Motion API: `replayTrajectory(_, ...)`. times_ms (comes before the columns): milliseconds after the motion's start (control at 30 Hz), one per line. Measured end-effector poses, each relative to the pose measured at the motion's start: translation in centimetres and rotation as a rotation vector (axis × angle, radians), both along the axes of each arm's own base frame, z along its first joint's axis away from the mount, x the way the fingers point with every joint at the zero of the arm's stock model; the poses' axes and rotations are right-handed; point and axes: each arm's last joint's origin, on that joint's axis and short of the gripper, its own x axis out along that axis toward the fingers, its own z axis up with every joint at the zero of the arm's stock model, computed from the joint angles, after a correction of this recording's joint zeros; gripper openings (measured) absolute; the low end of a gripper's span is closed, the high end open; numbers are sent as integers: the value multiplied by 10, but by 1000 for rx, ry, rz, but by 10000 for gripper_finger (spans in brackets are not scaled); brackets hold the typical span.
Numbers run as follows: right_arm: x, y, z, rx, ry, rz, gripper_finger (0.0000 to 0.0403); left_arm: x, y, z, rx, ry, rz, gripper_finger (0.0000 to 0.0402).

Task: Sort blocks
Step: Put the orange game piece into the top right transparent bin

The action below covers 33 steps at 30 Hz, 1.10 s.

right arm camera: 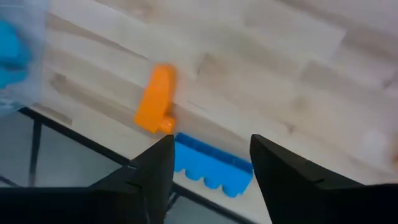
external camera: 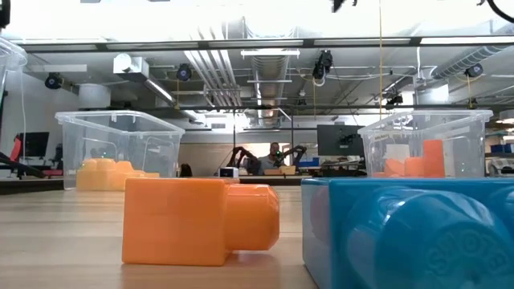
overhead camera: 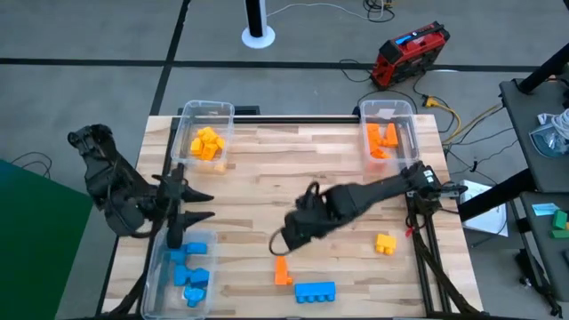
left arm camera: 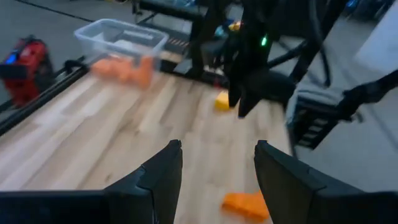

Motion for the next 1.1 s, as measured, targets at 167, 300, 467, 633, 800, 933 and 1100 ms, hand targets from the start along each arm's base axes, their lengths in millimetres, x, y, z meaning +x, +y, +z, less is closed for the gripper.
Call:
replayTrajectory(167,-3,20,-19,50,38,-98,223,1,-2,-5,-78,-57,-16,177)
replayTrajectory(300,6,27,-32,76,15,-146,259,2,-6,-11,-45,6,-90,178)
replayTrajectory(467,30,21,-56,84,-19,-197,295,2,-3,-9,2,-12,-51,178)
replayTrajectory(633,46,25,-79,132,18,-219,310,-6,9,9,66,-46,9,178)
replayTrajectory(800,59,33,-91,133,24,-223,308,-16,22,29,140,-53,69,178)
replayTrajectory(933,69,36,-109,116,42,-205,305,-22,30,39,174,-68,122,178)
replayTrajectory(1100,83,42,-130,108,54,-165,310,-24,33,42,179,-79,150,178)
